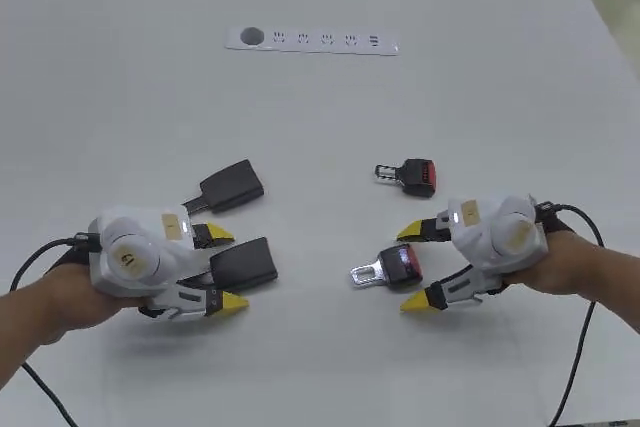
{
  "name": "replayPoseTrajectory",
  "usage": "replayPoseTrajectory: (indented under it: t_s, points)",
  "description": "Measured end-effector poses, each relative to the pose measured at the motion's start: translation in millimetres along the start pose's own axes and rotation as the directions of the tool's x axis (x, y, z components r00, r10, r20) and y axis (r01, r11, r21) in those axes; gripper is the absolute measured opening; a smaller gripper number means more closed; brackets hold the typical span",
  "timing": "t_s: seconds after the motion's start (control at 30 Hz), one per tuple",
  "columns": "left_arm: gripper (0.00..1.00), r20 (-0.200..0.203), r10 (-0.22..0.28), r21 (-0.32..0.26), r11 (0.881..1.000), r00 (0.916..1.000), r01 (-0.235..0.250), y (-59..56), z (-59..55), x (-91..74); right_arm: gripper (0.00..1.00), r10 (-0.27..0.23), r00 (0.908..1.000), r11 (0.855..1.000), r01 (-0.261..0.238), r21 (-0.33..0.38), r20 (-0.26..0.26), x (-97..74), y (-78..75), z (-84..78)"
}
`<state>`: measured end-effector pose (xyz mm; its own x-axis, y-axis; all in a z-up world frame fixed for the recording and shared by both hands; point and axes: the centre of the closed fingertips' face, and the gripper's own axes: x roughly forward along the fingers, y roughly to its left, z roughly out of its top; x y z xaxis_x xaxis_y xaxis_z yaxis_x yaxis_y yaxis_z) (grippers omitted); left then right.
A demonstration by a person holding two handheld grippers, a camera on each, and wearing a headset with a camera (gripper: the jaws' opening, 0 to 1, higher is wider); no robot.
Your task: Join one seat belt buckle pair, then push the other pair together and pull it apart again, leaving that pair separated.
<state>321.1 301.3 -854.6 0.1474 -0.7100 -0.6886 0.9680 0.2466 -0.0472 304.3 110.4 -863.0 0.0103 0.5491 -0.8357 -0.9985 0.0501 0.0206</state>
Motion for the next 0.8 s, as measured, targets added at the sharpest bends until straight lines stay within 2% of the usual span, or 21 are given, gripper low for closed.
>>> replayPoseTrajectory:
  t_s: [0.07, 0.17, 0.2, 0.3, 0.37, 0.43, 0.57, 0.8]
  points:
    - [0.35, -0.018, -0.023, 0.035, 0.999, 0.9996, 0.024, -3.2, -2.1, -0.4, 0.52, -0.005, 0.9999, 1.0, 0.005, 0.011, 0.013, 0.1, 0.5, 2.1]
    - [0.35, -0.038, -0.082, 0.106, 0.991, 0.9959, 0.086, -8.2, -0.2, 0.6, 0.45, -0.021, 0.9998, 1.0, 0.021, 0.005, 0.005, -0.9, -2.3, 0.3]
    - [0.35, -0.043, -0.081, 0.096, 0.992, 0.9958, 0.084, -8.2, -0.3, 0.2, 0.44, -0.023, 0.9997, 1.0, 0.023, 0.016, 0.007, -1.1, -2.8, 0.5]
    - [0.34, -0.093, -0.144, 0.16, 0.975, 0.9852, 0.158, -11.1, -1.6, -1.6, 0.37, -0.03, 0.9995, 0.999, 0.03, 0.013, -0.004, -2.4, -3.2, -1.7]
    - [0.34, -0.131, -0.166, 0.19, 0.963, 0.9773, 0.189, -12.2, -1.0, -3.4, 0.36, -0.033, 0.9994, 0.999, 0.033, 0.011, -0.006, -2.5, -2.8, -2.8]
    - [0.34, -0.143, -0.177, 0.207, 0.957, 0.9738, 0.204, -12.7, 1.6, -3.1, 0.36, -0.029, 0.9995, 1.0, 0.029, 0.011, -0.008, -3.3, -2.5, -3.2]
    - [0.34, -0.162, -0.181, 0.215, 0.953, 0.9701, 0.213, -11.8, 2.1, -3.1, 0.35, -0.018, 0.9998, 1.0, 0.018, 0.011, -0.007, -4.6, -1.5, -5.1]
    - [0.34, -0.194, -0.171, 0.211, 0.954, 0.966, 0.211, -10.1, 0.9, -2.7, 0.35, -0.045, 0.9973, 0.997, 0.041, 0.066, 0.059, -7.6, 3.2, -7.5]
